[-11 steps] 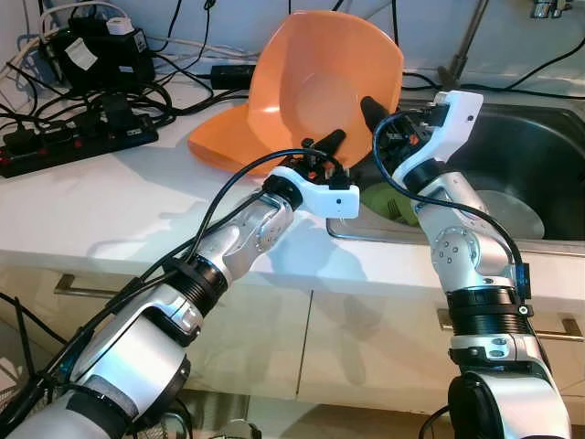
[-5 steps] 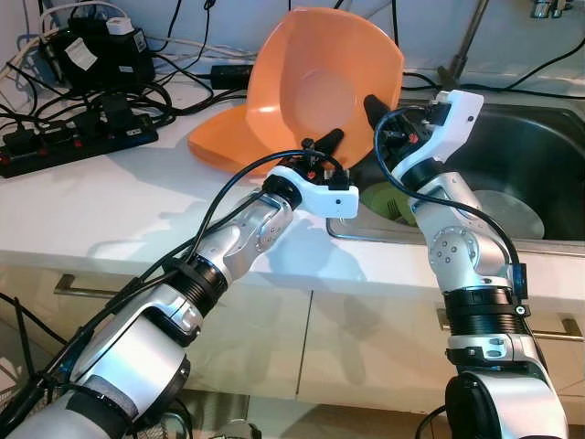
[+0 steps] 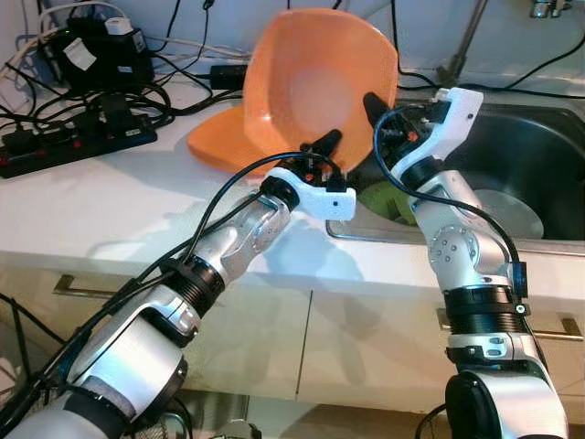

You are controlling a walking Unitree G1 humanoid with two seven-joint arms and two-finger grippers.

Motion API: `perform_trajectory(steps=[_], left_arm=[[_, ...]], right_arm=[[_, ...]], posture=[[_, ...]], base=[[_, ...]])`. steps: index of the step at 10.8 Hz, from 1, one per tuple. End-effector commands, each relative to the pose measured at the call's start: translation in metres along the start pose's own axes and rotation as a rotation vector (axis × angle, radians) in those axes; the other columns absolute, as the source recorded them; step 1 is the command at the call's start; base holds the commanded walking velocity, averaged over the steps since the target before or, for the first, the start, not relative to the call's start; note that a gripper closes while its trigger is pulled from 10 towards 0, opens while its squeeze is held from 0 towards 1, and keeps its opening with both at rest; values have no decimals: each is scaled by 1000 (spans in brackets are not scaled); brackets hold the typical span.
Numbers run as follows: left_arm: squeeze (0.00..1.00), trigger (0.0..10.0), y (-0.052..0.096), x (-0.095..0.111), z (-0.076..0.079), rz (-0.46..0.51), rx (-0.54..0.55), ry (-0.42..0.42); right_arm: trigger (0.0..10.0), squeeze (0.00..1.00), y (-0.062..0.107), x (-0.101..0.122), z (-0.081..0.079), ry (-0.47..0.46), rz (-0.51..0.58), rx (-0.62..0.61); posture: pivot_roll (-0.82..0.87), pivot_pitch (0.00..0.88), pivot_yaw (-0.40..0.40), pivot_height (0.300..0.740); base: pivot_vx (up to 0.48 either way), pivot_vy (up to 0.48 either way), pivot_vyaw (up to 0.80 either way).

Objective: Kitchen organization

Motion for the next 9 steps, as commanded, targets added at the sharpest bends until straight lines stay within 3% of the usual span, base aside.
perform_trajectory(steps=[1,3,4,8,9], left_arm=[[1000,10000,-2,-2,-18,3,63,5],[1000,10000,-1,-2,-24,-3,102,1],[0,10000,-1,-2,-28,-2,124,6],[0,10000,2,2,-28,6,133,39],[0,10000,4,4,-28,11,135,69]], right_arm=[[0,0,2,3,10,25,0,-39],[0,0,2,12,24,18,42,-112],[0,0,2,20,31,6,81,-154],[0,0,14,60,81,-32,266,-436],[0,0,20,69,93,16,300,-504]], posture=[[158,47,-3,740],[161,46,-4,740],[162,45,-5,740],[168,44,-9,740],[169,43,-9,740]], base=[[0,0,0],[0,0,0],[0,0,0],[0,0,0],[0,0,0]])
Point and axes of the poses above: a point about 5 cm out from each wrist's last joint towards the gripper, its own y axis pointing back from the gripper into the wrist, its own x axis along the axis of the wrist's last joint, z = x × y, the point moved 6 cm from there along -y, pointing out of the wrist towards the gripper, and after that the axes turned 13 degrees about -y, right-handed, at the moved point
